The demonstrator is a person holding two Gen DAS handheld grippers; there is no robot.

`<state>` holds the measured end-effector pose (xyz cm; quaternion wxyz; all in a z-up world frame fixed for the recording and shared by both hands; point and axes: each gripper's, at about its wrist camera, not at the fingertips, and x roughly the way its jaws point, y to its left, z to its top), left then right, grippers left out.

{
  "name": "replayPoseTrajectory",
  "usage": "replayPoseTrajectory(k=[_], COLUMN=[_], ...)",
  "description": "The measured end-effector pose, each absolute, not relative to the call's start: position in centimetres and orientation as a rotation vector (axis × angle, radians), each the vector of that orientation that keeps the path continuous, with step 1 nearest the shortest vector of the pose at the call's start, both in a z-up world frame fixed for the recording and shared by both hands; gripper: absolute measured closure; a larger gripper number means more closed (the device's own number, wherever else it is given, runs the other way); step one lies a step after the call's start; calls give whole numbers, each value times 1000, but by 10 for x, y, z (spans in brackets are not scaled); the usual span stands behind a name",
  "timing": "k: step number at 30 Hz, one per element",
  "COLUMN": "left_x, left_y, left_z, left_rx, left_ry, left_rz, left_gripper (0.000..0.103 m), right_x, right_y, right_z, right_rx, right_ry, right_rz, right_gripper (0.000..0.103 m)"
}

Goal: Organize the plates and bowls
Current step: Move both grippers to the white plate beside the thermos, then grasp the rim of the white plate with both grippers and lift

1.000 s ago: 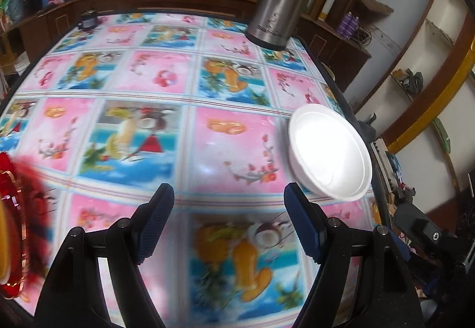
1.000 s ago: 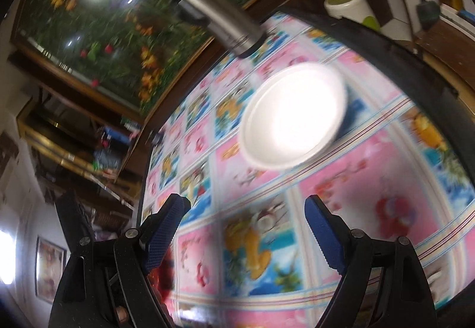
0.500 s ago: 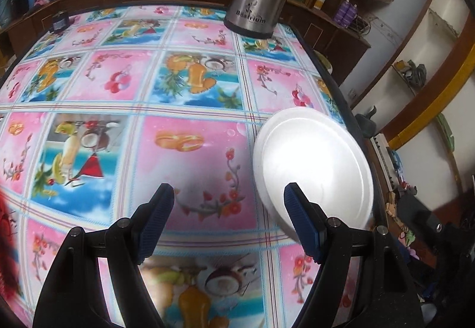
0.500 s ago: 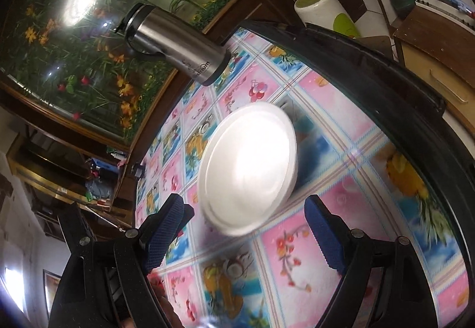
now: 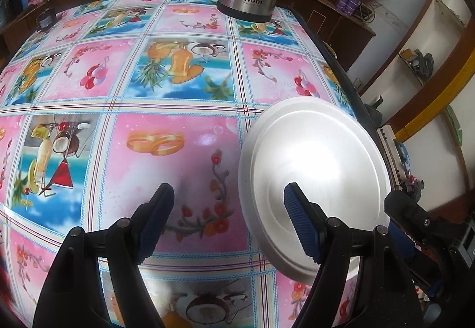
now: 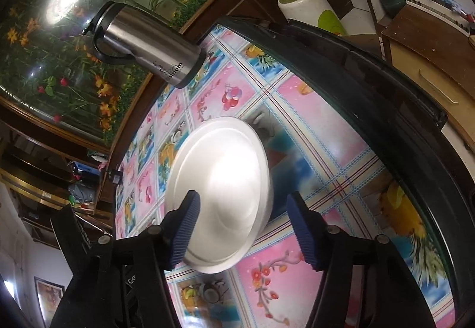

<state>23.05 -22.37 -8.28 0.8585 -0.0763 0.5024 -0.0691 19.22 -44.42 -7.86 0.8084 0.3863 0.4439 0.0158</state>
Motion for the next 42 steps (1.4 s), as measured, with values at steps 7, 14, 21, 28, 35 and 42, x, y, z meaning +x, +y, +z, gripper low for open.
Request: replayPoseTrajectory(k=[7,14,21,28,35,42], left_x=[235,238,241,240,237,231], left_y=[-227,-229,-231,-234,-240,-238], left_z=[-87,-91,-100,-99,-96,-93], left_rx=[-146,-140,-119,-92,-58,-49], left_ry=[1057,1065,1093,1081,1072,1065], left_rz=[-129,-121,-110,-118,-140,-146], left_gripper=[27,35,51,72,89,90], right_x=[198,202,206,210,211,208], right_y=[-443,-443,-440,-439,-434,-430], right_z=[-81,-85,-89,-96,-94,-92], right_rx=[804,790,769,751,727,723], right_ry=[960,975,994,1016,1018,1015], right_rz=[26,11,1,-11,-3,2], right_gripper=[47,56,67,86,92,92])
